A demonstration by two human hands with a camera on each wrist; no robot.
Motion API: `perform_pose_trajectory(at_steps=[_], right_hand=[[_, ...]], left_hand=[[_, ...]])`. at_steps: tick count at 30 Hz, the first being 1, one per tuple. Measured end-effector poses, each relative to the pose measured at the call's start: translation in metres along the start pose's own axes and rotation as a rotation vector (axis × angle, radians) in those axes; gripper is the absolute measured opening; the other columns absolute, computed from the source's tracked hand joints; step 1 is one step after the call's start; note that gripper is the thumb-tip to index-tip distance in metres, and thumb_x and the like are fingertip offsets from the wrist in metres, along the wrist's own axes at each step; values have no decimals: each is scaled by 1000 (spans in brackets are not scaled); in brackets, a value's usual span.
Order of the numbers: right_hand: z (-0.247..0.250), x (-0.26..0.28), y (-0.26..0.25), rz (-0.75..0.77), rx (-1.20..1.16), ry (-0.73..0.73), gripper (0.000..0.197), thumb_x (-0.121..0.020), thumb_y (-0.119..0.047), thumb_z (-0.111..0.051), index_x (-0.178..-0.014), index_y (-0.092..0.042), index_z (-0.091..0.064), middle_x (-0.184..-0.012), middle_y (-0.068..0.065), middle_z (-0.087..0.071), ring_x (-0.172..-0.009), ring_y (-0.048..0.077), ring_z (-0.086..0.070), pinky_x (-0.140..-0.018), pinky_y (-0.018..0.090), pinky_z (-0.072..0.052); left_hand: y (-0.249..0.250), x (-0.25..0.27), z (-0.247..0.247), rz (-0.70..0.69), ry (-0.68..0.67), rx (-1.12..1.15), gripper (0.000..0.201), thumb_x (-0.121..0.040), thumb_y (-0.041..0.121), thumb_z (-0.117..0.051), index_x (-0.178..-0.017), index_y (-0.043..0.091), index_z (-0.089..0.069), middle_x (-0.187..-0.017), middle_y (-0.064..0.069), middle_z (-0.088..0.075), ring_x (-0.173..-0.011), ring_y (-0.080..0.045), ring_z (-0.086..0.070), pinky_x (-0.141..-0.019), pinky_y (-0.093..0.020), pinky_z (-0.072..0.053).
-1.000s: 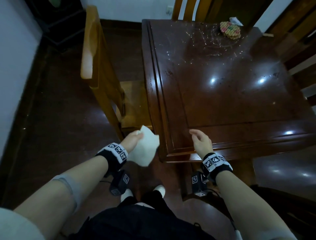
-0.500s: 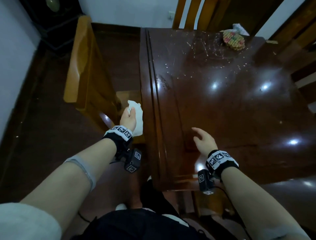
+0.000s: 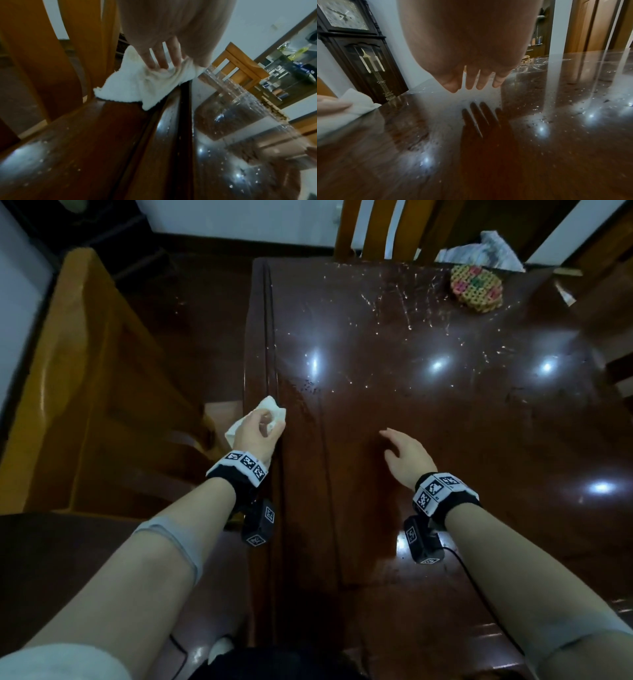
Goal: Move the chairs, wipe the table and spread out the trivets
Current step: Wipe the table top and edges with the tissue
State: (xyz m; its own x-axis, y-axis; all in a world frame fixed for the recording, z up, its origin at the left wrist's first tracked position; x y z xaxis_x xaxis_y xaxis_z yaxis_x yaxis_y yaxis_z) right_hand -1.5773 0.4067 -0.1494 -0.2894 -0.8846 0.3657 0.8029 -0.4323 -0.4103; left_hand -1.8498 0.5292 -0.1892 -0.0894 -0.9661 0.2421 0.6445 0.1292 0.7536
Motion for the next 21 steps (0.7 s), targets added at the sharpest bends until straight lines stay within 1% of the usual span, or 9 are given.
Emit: perform_pose_trajectory(at_steps=[2,3,6,8,10,13,15,18,21], right_hand=[[1,-9,2,5,8,11,46,-99,-17,-44,-144,-25,-40,-154,-5,-33,-142,18,-30,-114,35,-27],[1,-12,2,9,15,20,46,-99,-17,-44,-144,-25,-40,-154,-5,-33,-142,18,-29,-114,35,-26],[-6,-18,2,28,36,21,47,-99,-19,-44,-145,-26,-39,-155,-5,-30,-143,17,-27,-114,36,-25],[-12,-21,3,41,61,-1,47,-100,-21,-43,-146,-26,-39,-156,-4,-29,-145,17,-22,-116,35,-21],[-16,-22,2,54,58,20,45,-100,-21,-43,-145,-23,-41,-156,-3,-30,-145,16,-21,-116,32,-18],[-17,-16,-2,110,-34,172,40,-98,-13,-46,-137,-17,-52,-150,-1,-41,-140,17,-33,-114,28,-22],[-21,-10,-7,166,-55,234,37,-96,-9,-48,-132,-14,-57,-146,0,-47,-136,16,-39,-112,26,-25],[-32,0,-15,212,-58,240,37,-94,-6,-50,-129,-14,-59,-144,0,-49,-135,15,-41,-111,23,-24],[-44,15,-18,189,-70,231,37,-94,-8,-50,-130,-17,-58,-145,-2,-48,-135,14,-40,-111,24,-24]], left_hand=[[0,-4,-8,-31,-20,-140,54,-89,45,-59,-133,14,-51,-133,-6,-48,-121,-23,-45,-102,-35,-38],[0,-5,-10,-21,-30,-206,61,-90,48,-57,-139,15,-45,-142,-6,-40,-129,-26,-38,-108,-37,-32],[1,-9,-18,-23,-71,-357,63,-97,50,-41,-150,19,-28,-157,-2,-24,-139,-30,-23,-114,-38,-19],[3,-9,-21,-42,-78,-398,58,-99,50,-32,-151,22,-26,-158,2,-23,-140,-30,-22,-114,-39,-19],[3,-9,-21,-46,-69,-396,55,-101,47,-29,-149,21,-30,-157,3,-27,-139,-28,-24,-114,-39,-21],[1,-6,-21,-24,-82,-349,53,-102,43,-27,-147,18,-37,-156,4,-29,-140,-26,-22,-114,-37,-20],[-1,-3,-20,-27,-88,-315,50,-102,41,-28,-145,19,-39,-154,4,-32,-140,-26,-22,-114,-36,-19],[-10,6,-17,-50,-123,-288,47,-102,39,-29,-143,21,-42,-152,2,-36,-139,-26,-25,-114,-38,-20],[-17,23,-12,-79,-174,-294,48,-102,39,-27,-144,20,-42,-152,1,-35,-140,-24,-25,-115,-37,-18]])
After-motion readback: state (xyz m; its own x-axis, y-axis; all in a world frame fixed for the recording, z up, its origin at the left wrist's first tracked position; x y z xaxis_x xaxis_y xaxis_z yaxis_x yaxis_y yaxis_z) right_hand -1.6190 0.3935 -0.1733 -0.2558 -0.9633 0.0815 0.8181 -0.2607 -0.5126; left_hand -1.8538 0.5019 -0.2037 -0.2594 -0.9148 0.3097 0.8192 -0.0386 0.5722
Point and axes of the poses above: each hand's wrist, its own x-axis away from the middle knuckle, its own z-axis out of the back of the hand, y = z × x, the point moved 4 cm from there along -x, towards the middle knuckle
